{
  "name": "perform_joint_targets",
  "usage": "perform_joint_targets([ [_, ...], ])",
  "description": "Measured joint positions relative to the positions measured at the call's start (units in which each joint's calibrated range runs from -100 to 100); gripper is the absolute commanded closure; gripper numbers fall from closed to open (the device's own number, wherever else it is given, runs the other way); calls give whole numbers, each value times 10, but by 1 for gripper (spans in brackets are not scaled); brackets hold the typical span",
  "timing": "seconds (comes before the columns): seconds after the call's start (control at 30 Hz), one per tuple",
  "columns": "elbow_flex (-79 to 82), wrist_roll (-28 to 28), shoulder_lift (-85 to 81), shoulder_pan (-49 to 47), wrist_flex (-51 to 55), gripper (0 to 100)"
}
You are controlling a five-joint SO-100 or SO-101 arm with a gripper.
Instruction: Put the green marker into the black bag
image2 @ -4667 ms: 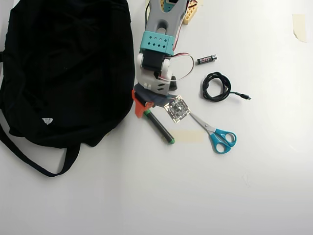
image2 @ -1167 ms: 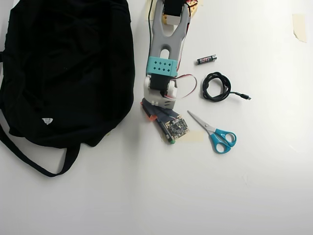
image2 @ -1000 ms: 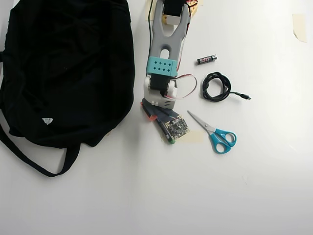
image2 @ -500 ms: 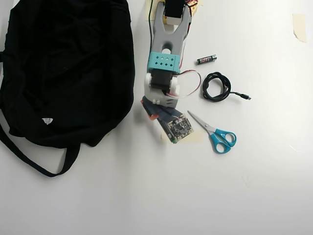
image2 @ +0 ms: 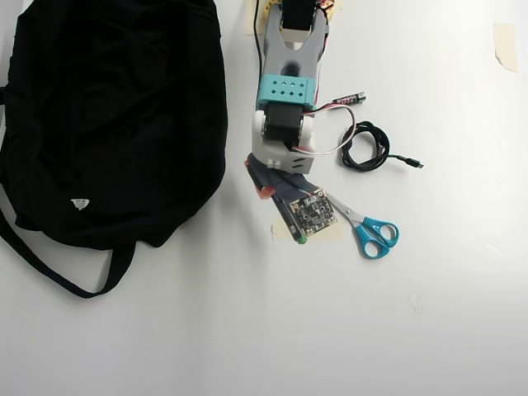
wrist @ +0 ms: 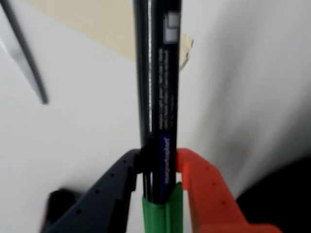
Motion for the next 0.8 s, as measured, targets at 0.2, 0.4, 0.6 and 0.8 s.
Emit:
perform_joint_targets([
  [0.2, -27, -45, 0, -10, 25, 98],
  [0.4, -27, -87, -2, -16, 33, 98],
  [0.6, -27, -130, -17, -22, 57, 98],
  [0.8, -27, -140, -42, -31, 57, 98],
])
